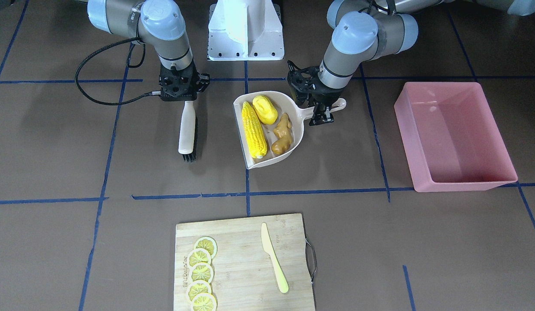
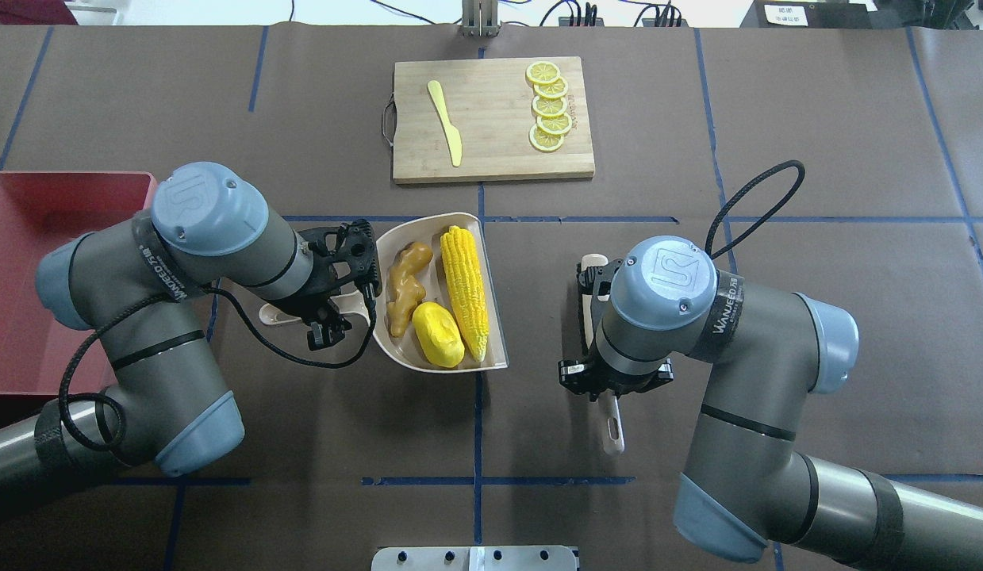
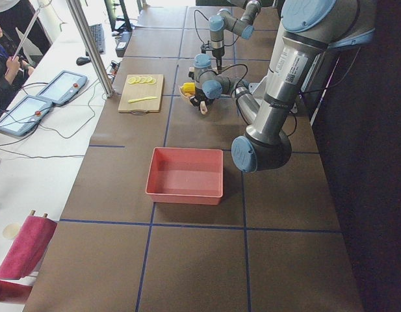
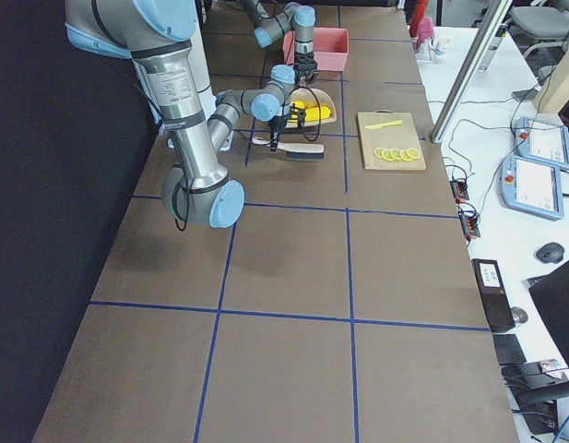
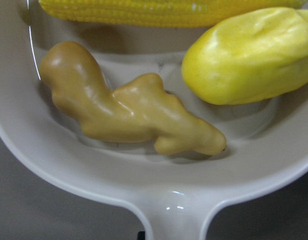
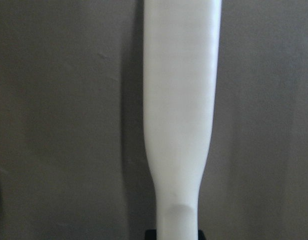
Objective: Sweep and dump trash into bin
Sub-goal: 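Lift the brush away with the right gripper while raising the dustpan, then carry the dustpan over the pink bin and tip the vegetables in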
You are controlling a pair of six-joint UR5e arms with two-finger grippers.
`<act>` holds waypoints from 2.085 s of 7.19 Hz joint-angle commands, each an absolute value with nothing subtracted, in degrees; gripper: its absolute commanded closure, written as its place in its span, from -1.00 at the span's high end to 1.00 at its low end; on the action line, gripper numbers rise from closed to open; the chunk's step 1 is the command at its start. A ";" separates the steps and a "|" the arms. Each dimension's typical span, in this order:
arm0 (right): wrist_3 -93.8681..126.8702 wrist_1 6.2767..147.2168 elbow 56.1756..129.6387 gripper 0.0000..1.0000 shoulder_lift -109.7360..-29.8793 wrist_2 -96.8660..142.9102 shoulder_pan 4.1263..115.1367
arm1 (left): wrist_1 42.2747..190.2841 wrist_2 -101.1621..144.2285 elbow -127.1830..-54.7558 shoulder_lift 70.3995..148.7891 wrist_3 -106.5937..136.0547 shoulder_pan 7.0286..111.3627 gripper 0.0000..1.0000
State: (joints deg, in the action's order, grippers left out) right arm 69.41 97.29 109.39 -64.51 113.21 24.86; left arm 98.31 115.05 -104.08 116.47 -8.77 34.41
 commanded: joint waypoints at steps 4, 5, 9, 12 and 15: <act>69.26 97.03 109.34 -1.00 -64.69 111.36 22.94 | 99.75 131.54 -107.66 110.06 -10.60 49.19 -0.98; 69.26 96.94 109.25 -1.00 -64.69 111.10 22.85 | 100.45 133.49 -107.67 107.25 -15.86 51.48 -0.98; 69.26 96.86 109.25 -1.00 -64.78 109.79 22.50 | 100.28 144.47 -106.62 94.78 -40.27 65.88 -0.98; 69.17 96.86 109.16 -1.00 -64.86 109.43 22.33 | 99.84 146.51 -105.30 88.52 -52.78 74.16 -0.98; 69.26 96.86 109.16 -1.00 -64.86 109.34 22.06 | 99.84 145.46 -98.55 87.80 -62.64 78.57 -0.98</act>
